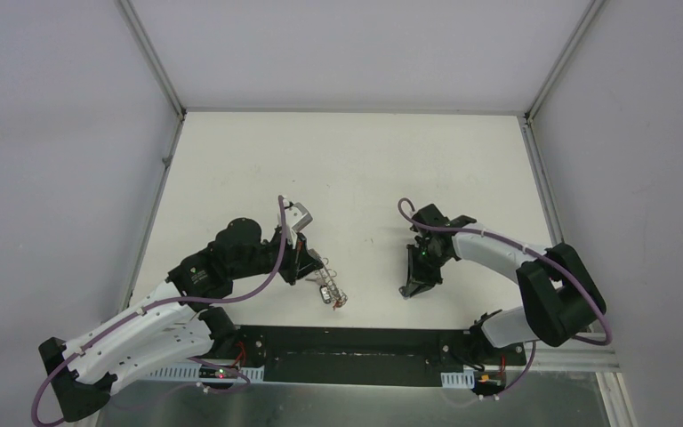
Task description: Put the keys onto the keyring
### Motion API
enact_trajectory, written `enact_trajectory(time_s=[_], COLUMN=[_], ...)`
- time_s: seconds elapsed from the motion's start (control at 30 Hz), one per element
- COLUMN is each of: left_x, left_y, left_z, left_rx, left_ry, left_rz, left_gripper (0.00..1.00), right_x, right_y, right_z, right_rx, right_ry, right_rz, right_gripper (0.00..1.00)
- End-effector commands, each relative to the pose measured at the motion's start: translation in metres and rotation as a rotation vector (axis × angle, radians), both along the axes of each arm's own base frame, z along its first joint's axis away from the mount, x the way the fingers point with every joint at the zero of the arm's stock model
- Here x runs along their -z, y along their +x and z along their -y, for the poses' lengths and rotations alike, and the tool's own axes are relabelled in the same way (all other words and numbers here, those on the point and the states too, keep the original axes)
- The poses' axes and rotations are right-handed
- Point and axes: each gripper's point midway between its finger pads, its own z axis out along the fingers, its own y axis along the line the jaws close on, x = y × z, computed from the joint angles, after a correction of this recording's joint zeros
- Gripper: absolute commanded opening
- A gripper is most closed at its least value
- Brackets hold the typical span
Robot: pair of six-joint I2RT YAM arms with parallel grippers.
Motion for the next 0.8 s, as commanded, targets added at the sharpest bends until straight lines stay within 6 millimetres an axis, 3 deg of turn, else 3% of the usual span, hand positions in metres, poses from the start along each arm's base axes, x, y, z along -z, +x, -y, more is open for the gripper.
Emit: enact_trajectory(time_s=[0.0,0.23,0.43,0.6,0.77], left_x=[-0.027,-0.026,-0.027,-0.033,-0.044], left_y=[-0.002,-0.002,-0.002,-0.004,-0.006], left_z=[0.008,0.009,0.01,0.011,0.012], left_rx=[0.027,0.028,0.04,0.076,0.128], left_ry=[-0.081,-0.076,-0.072,-0.072,-0.074], left_rz=[0.037,0.032,0.045,0.089,0.149], left_gripper=[0.0,0.0,0.0,0.0,0.0], right_x=[-0.003,-0.009,-0.032,-0.069,-0.121], right_y=[0.011,0.012,0.022,0.03,0.045], right_z=[-0.007,-0.008,-0.013,-0.024,-0.032], right_rx=[-0.008,-0.023,-0.089,-0.201,-0.279], right_ry=[0.03,0.048,0.083,0.165,0.21], right_rz=[0.036,0.057,0.121,0.201,0.323], right_gripper=[0.13,0.0,0.0,0.0,0.0])
